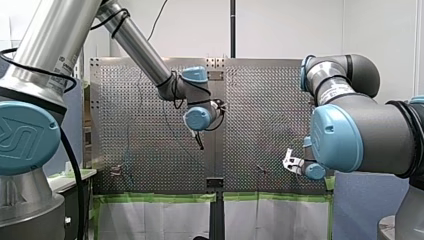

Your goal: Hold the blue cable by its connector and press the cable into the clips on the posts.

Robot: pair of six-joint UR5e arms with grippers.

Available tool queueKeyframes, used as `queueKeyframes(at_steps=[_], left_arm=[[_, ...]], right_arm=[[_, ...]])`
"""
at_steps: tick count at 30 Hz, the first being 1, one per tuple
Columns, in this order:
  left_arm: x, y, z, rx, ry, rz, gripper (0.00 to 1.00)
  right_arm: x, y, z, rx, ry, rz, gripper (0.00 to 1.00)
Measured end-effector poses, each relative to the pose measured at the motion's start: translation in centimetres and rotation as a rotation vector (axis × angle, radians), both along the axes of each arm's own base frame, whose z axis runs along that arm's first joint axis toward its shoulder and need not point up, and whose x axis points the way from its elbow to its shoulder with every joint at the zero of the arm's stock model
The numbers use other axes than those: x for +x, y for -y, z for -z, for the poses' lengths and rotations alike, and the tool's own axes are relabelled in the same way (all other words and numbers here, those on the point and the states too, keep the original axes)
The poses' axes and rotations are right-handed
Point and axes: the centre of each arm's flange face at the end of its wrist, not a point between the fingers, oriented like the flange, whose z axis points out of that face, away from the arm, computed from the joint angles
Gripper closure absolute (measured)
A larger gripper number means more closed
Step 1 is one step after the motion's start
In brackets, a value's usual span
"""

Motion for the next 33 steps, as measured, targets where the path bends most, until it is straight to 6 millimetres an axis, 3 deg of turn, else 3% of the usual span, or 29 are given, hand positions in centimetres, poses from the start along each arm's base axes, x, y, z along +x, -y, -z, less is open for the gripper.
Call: queueKeyframes(at_steps=[21,33], left_arm=[[-3.8,-5.8,6.8,0.066,-0.125,-0.051,0.00],[-6.5,-9.0,9.3,0.036,-0.138,-0.101,0.00]], right_arm=[[0.9,-0.3,0.0,0.000,-0.001,-0.016,1.00],[1.3,-0.5,-0.1,-0.002,-0.013,-0.028,1.00]])
